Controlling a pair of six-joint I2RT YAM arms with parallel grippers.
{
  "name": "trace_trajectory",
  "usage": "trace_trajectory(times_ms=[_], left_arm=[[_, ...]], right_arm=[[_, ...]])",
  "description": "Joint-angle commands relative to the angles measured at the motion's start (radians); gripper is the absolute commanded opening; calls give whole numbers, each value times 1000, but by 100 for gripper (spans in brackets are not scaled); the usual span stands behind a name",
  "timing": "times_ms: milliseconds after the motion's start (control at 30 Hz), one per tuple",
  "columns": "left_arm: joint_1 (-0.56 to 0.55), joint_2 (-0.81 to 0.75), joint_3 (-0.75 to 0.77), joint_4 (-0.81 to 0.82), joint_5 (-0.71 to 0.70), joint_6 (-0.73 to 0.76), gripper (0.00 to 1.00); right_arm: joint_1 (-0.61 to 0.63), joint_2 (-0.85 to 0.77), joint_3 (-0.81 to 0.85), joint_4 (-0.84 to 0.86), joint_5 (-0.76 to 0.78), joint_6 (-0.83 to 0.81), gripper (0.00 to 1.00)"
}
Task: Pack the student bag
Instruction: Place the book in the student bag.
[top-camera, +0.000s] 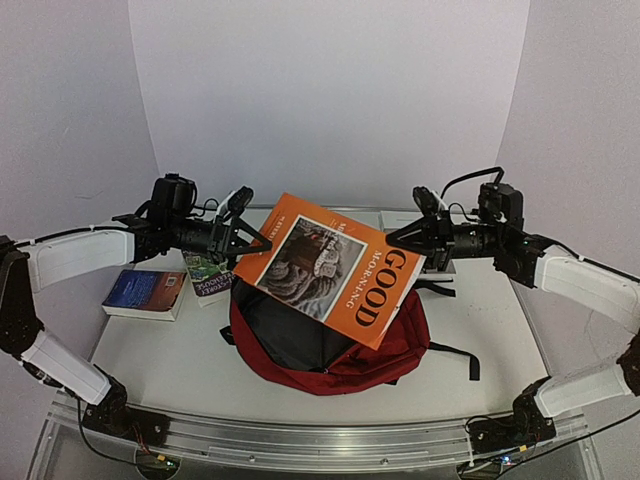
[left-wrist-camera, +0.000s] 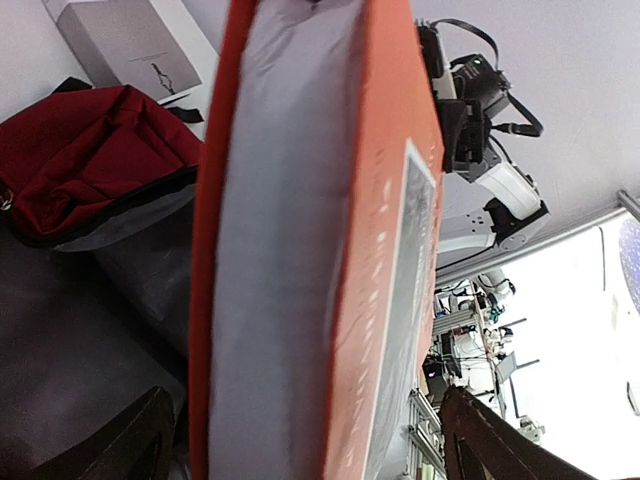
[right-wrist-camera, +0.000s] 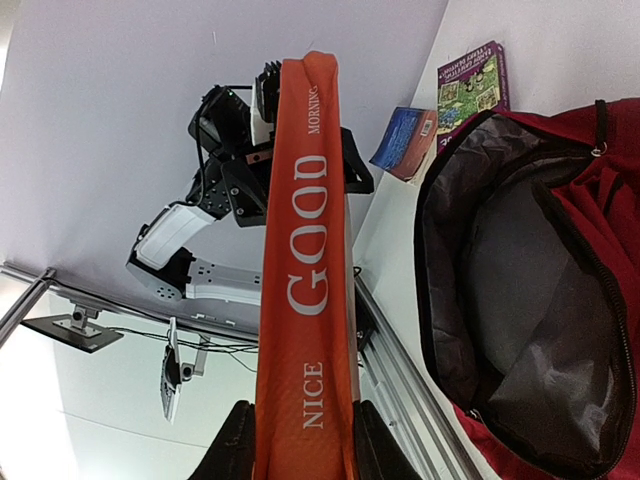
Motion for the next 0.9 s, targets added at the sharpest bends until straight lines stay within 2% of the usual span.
trace_trajectory(times_ms=[0, 200, 233, 333, 367, 633, 867], left_arm=[[-4, 8, 14, 119, 124, -25, 87], [-4, -22, -4, 146, 121, -33, 70], [-5, -20, -5, 149, 121, -36, 66], [-4, -7, -12, 153, 114, -39, 44], [-4, -1, -14, 150, 109, -39, 39], [-1, -27, -55, 150, 47, -64, 23], [38, -96, -82, 68, -110, -109, 11]], right_arm=[[20, 19, 56, 59, -38, -17, 26], [41, 43, 72, 62, -35, -29, 26], [42, 47, 72, 62, -35, -30, 26], [42, 65, 67, 64, -33, -32, 27], [42, 70, 66, 64, -29, -32, 29], [42, 80, 45, 63, 62, -70, 60], [42, 49, 22, -11, 288, -167, 90]])
